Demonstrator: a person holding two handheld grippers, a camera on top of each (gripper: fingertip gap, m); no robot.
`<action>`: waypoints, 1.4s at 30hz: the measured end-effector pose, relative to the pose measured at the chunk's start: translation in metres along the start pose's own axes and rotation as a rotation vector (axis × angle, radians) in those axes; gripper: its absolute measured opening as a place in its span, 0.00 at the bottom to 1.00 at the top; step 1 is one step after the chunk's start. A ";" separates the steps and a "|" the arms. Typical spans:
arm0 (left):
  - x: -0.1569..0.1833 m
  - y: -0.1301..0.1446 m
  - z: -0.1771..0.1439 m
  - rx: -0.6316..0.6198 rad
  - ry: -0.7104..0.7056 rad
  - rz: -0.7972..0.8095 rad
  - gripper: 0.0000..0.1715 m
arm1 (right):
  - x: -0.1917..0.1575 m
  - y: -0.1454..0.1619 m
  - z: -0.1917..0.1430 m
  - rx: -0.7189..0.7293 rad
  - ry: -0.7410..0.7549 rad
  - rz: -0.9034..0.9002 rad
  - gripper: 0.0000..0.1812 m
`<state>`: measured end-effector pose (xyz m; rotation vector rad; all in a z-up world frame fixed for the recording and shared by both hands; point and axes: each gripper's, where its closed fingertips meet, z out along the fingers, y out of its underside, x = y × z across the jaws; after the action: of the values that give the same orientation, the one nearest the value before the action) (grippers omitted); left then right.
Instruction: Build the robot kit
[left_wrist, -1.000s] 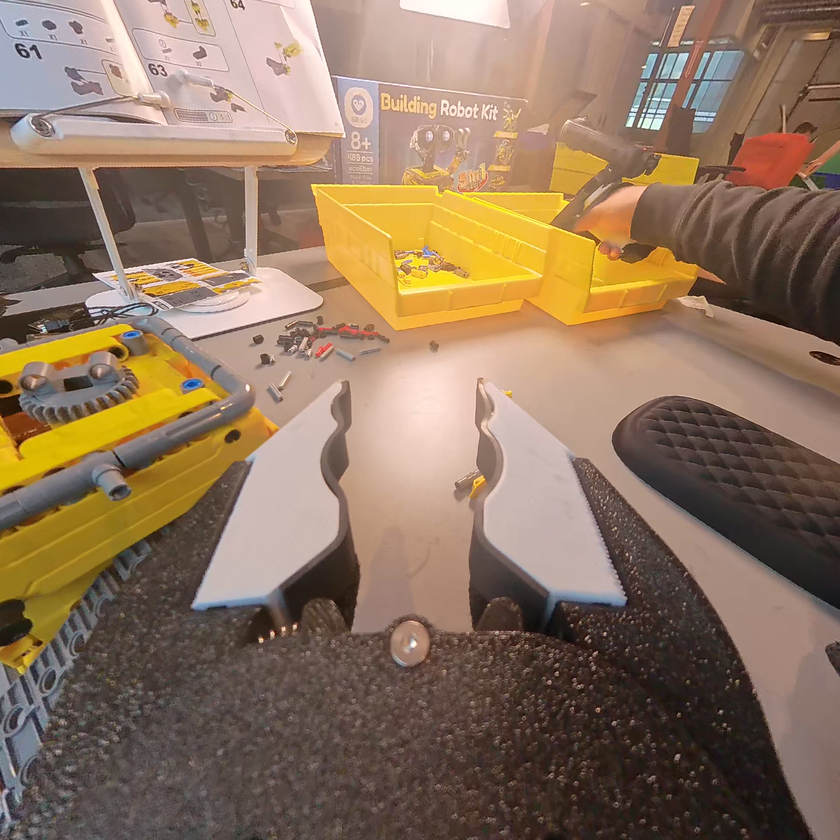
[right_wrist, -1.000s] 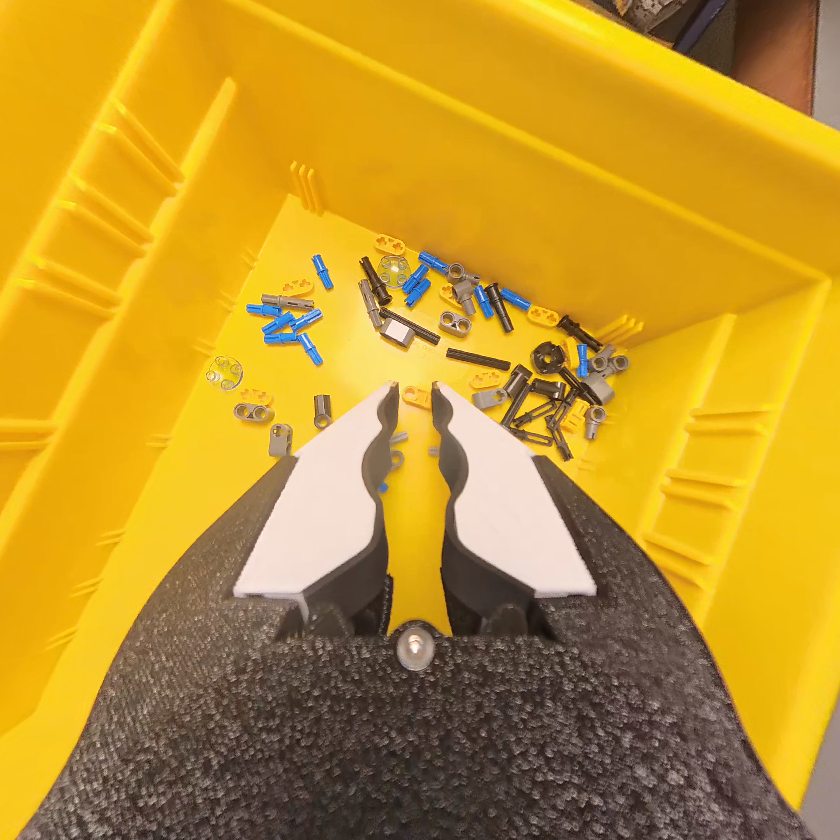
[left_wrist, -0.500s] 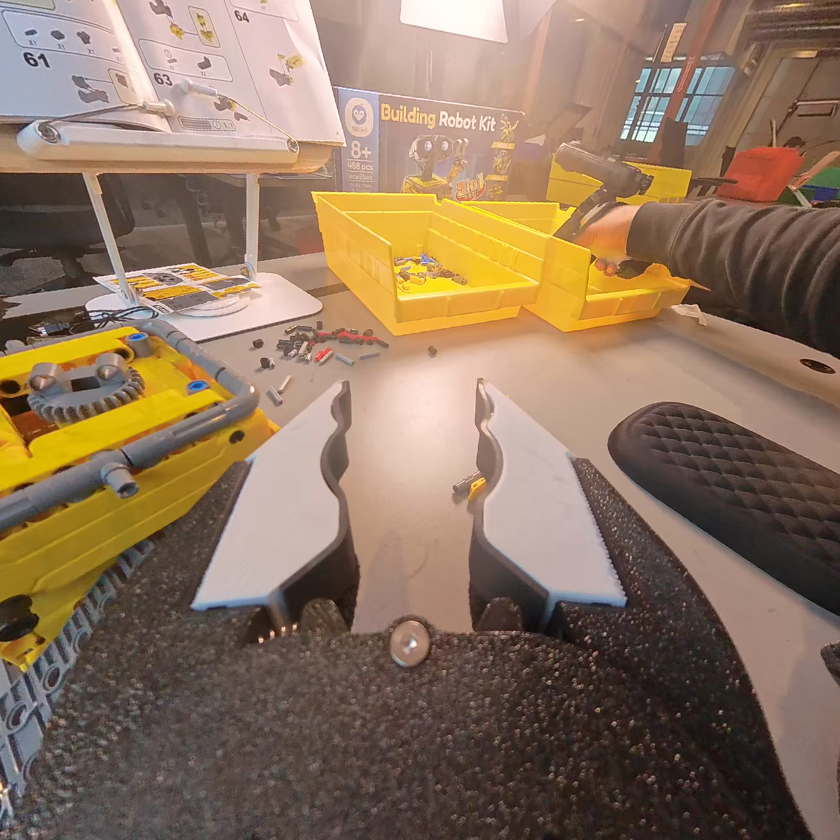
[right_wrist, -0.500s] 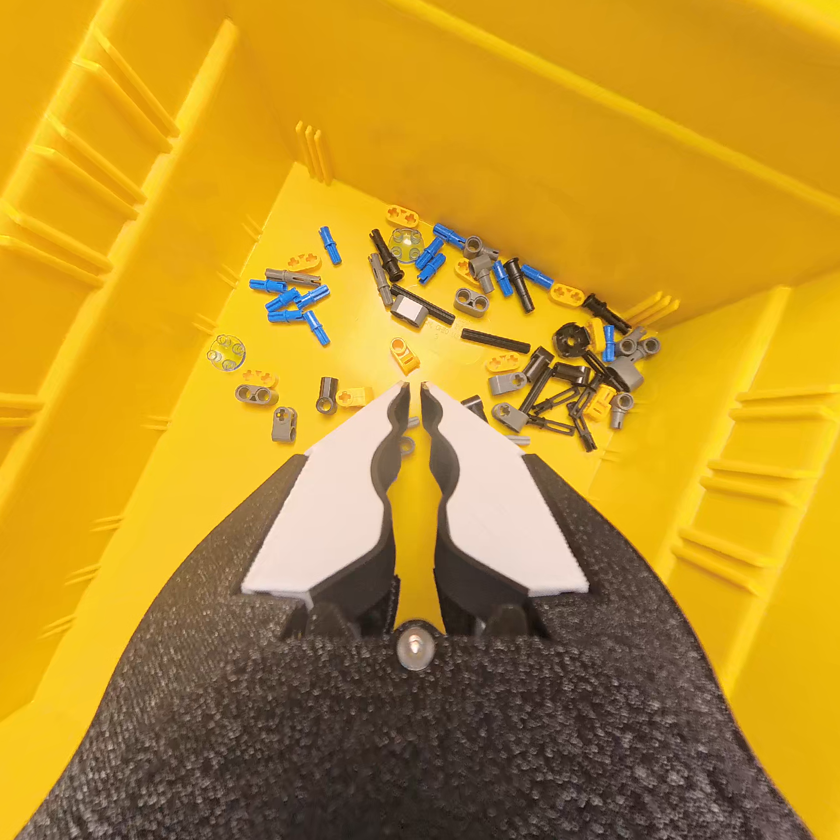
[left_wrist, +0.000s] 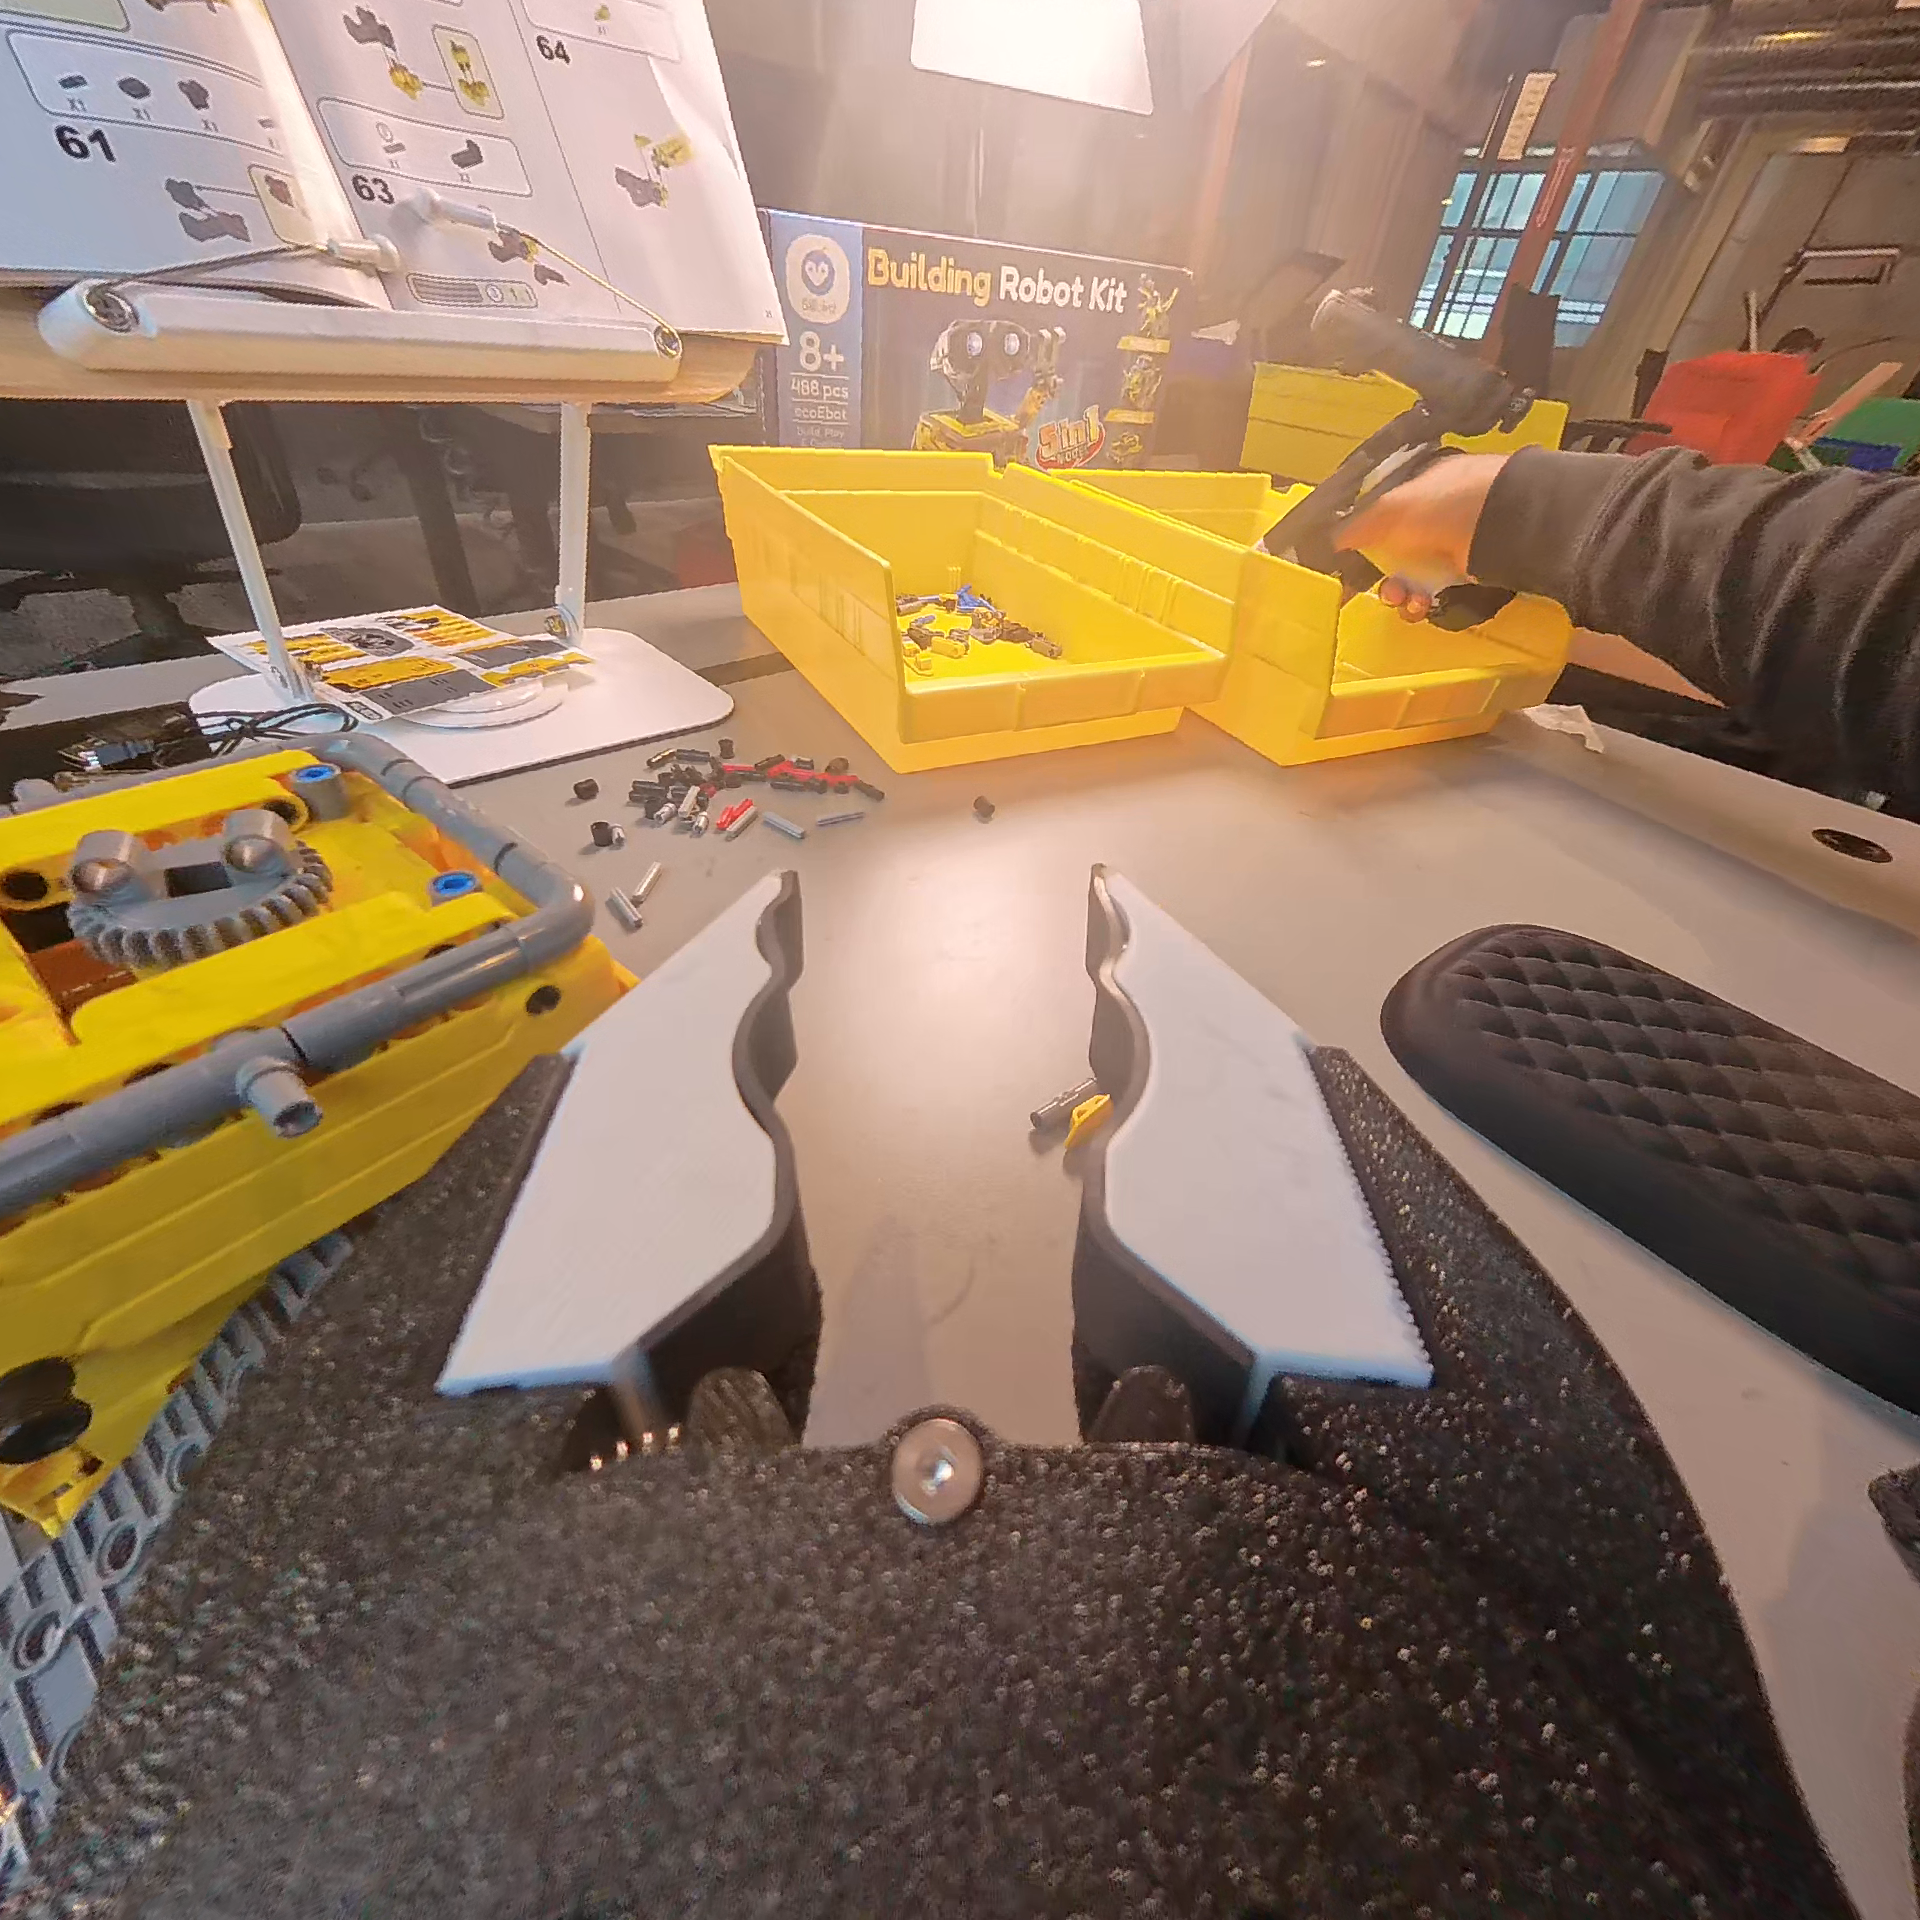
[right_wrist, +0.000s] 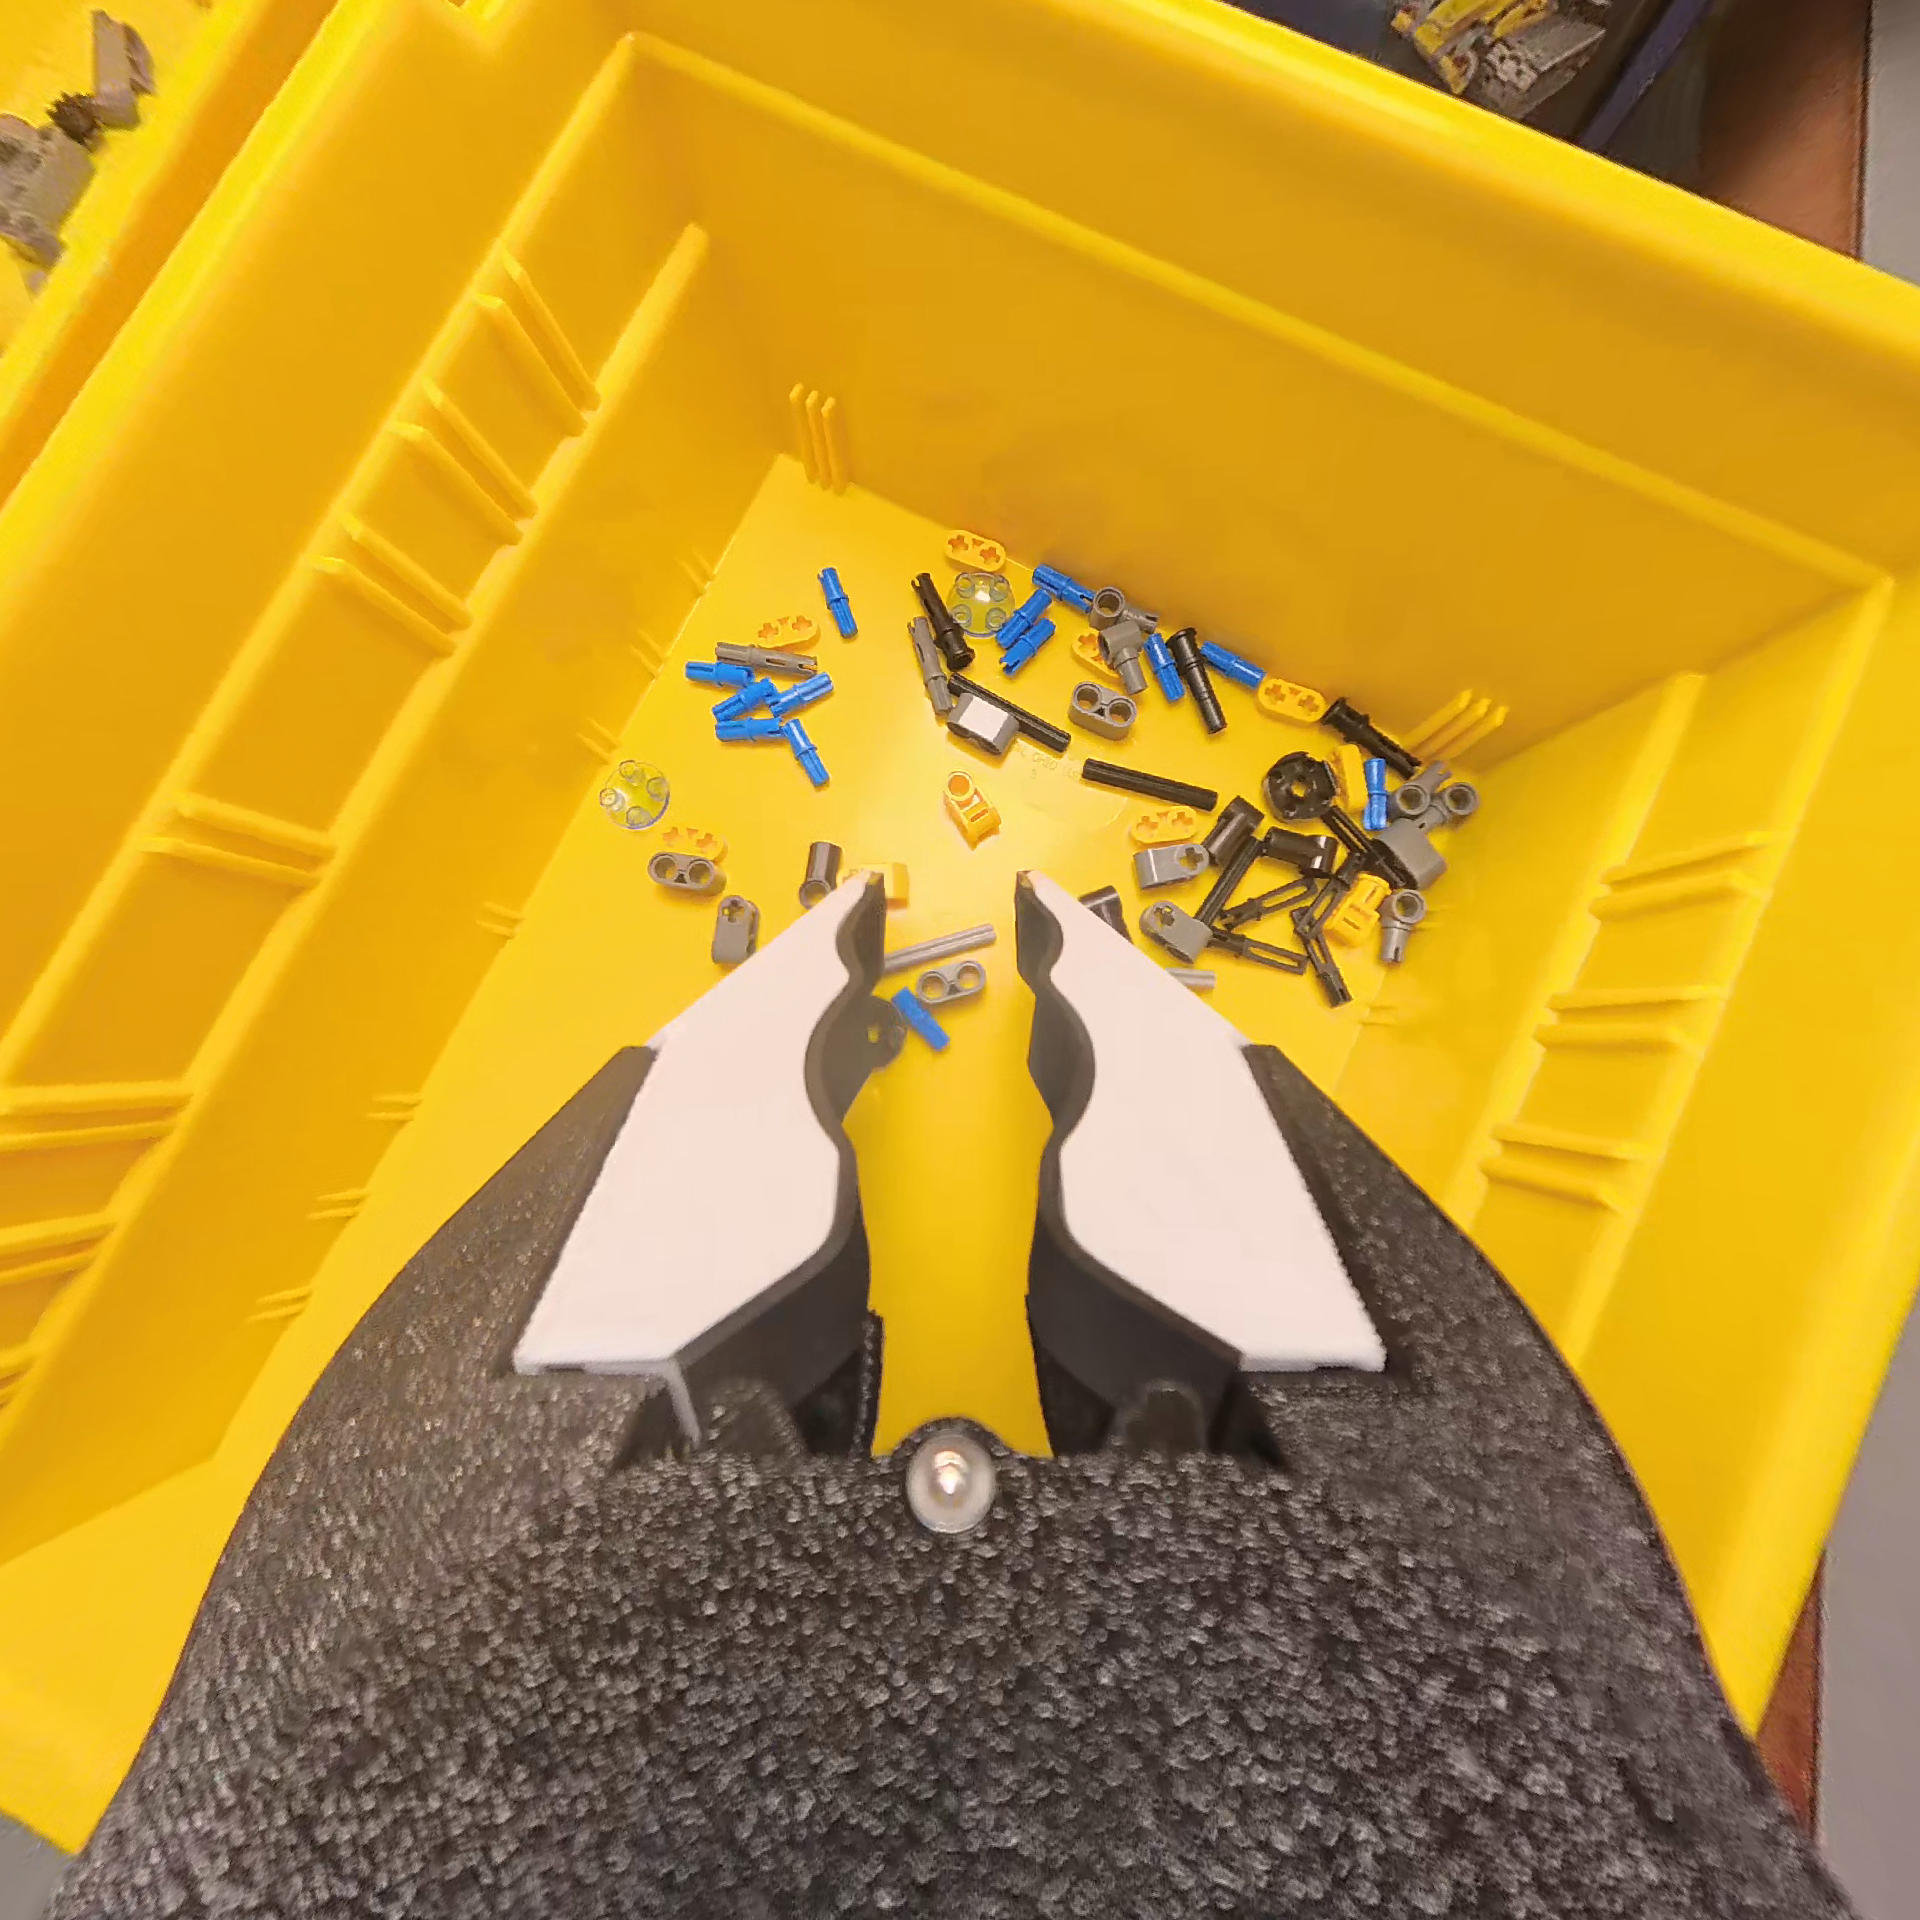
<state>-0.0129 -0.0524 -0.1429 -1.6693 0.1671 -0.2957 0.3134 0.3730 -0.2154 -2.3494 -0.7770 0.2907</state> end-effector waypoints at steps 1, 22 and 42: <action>0.000 0.000 0.000 0.001 0.000 0.000 0.31 | -0.003 -0.001 -0.002 0.013 -0.011 -0.005 0.14; 0.000 0.001 0.000 -0.005 0.002 0.002 0.31 | 0.043 -0.044 -0.006 0.254 0.140 0.142 0.10; 0.003 0.007 0.006 -0.021 -0.009 0.034 0.31 | 0.003 -0.049 0.073 0.006 -0.006 -0.019 0.08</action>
<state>-0.0084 -0.0487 -0.1500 -1.6870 0.1927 -0.2614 0.2645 0.4422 -0.2405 -2.3348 -0.7995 0.2920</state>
